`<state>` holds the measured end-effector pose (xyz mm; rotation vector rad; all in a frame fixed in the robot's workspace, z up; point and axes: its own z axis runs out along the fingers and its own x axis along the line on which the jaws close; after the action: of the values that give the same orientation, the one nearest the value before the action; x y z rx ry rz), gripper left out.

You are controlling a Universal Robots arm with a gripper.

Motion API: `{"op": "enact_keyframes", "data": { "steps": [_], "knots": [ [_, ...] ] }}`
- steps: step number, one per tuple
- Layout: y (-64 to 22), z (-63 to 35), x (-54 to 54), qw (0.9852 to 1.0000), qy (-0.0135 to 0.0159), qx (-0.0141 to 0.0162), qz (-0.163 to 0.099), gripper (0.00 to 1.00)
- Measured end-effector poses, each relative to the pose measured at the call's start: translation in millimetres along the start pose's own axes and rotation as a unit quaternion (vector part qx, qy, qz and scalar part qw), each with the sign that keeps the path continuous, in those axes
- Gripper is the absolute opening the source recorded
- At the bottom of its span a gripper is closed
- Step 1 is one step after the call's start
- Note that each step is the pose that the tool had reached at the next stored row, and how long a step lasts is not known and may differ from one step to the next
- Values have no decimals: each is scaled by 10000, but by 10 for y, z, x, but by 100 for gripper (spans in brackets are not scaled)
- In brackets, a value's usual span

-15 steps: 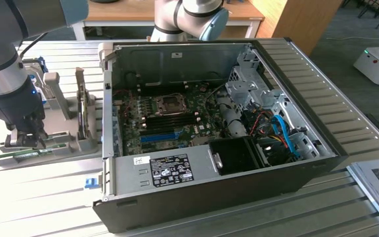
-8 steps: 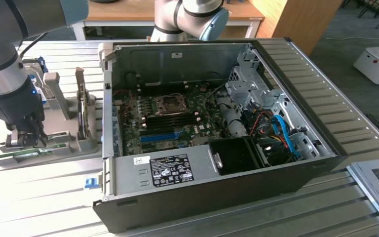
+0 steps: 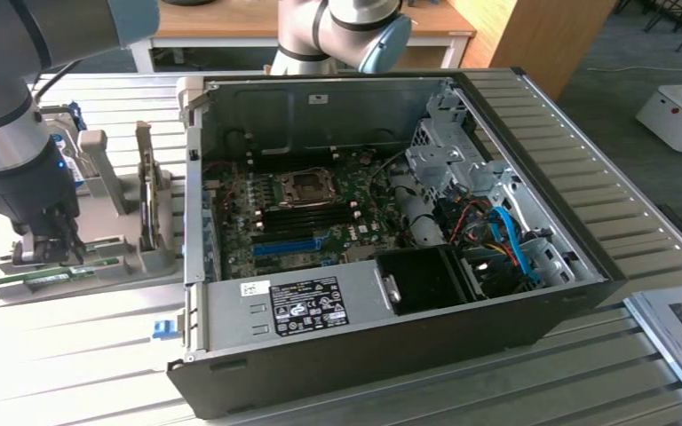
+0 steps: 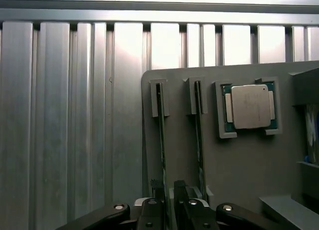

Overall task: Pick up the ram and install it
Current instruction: 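Pick up the ram and move it above insertion slot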

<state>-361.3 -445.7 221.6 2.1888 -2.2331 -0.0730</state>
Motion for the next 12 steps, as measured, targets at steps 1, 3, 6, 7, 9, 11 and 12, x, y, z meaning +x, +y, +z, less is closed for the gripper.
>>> {"op": "enact_keyframes", "data": {
  "steps": [1,3,6,7,9,11,12],
  "knots": [
    [0,0,0,10000,1,-1,-28,23],
    [0,0,0,10000,2,-1,-36,23],
    [0,6,0,10000,1,1,-36,23],
    [-1,13,0,10000,0,1,-37,23],
    [-1,26,0,10000,2,-1,-36,23],
    [-2,43,1,10000,1,0,-36,23],
    [-2,51,1,10000,1,0,-36,23]
  ]
}}
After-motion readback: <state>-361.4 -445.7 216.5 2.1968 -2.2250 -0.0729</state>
